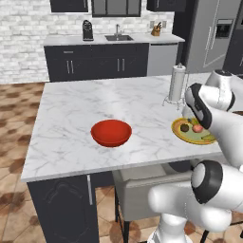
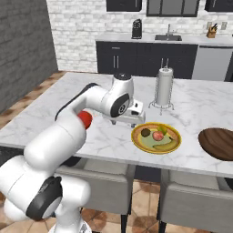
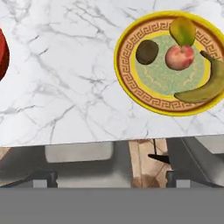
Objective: Take the fruits from the plate on the dining counter and place two fruits in each bowl.
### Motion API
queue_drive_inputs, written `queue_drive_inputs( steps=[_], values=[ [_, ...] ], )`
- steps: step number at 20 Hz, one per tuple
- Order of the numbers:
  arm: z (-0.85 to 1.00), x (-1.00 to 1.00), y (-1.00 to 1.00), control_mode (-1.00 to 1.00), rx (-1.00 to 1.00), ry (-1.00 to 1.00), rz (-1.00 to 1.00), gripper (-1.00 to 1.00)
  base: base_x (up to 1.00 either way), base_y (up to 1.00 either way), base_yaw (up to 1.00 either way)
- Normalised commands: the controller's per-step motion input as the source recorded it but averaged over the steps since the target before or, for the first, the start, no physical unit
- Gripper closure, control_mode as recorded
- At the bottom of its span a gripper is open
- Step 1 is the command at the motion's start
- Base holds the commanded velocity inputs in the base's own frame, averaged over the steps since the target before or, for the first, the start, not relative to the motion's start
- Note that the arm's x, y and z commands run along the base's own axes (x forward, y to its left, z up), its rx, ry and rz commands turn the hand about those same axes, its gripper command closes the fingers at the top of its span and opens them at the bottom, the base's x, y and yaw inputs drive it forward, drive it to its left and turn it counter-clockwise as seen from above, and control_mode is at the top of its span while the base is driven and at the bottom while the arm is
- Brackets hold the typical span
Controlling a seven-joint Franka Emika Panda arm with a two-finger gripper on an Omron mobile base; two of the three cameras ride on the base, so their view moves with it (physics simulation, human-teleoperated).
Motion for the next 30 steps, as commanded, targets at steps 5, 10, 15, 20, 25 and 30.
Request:
queue_drive_inputs(
  steps=[5, 10, 15, 20, 25, 30],
  values=[
    [-0.56, 0.18, -0.76, -1.00, -0.12, 0.17, -0.05, -1.00, 0.00, 0.00, 0.00],
    [-0.71, 0.86, -0.25, -1.00, -0.10, 0.09, -0.09, -1.00, 0.00, 0.00, 0.00],
    [-0.16, 0.56, -0.23, -1.00, 0.01, 0.02, -0.14, -1.00, 0.00, 0.00, 0.00],
    [-0.21, 0.16, -0.12, -1.00, 0.06, -0.03, -0.23, -1.00, 0.00, 0.00, 0.00],
    [-0.17, 0.29, -0.06, -1.00, 0.03, 0.00, -0.26, -1.00, 0.00, 0.00, 0.00],
    [-0.05, 0.07, -0.17, -1.00, 0.03, 0.00, -0.16, -1.00, 0.00, 0.00, 0.00]
  ],
)
